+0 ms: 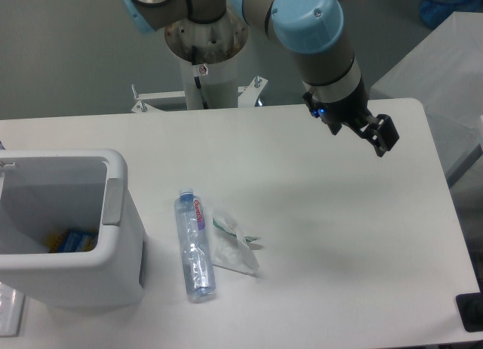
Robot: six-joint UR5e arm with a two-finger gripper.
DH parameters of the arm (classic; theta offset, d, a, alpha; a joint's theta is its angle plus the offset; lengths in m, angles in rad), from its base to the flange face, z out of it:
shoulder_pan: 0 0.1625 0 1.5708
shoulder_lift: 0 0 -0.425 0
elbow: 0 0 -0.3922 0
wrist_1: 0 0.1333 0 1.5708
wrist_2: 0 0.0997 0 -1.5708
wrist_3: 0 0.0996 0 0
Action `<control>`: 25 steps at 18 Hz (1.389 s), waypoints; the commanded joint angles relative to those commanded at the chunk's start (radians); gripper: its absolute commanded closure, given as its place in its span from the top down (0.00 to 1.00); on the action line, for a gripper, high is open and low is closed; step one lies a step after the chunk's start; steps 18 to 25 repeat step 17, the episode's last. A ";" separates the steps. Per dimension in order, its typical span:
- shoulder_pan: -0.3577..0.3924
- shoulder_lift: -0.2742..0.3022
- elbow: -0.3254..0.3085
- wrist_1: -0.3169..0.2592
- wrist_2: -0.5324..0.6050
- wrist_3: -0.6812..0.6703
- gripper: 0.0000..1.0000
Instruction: Open the trash can
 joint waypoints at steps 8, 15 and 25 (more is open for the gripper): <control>-0.012 -0.002 0.009 -0.002 -0.011 -0.002 1.00; -0.012 0.008 0.002 -0.002 -0.015 -0.011 1.00; -0.012 0.008 0.003 -0.002 -0.029 -0.012 1.00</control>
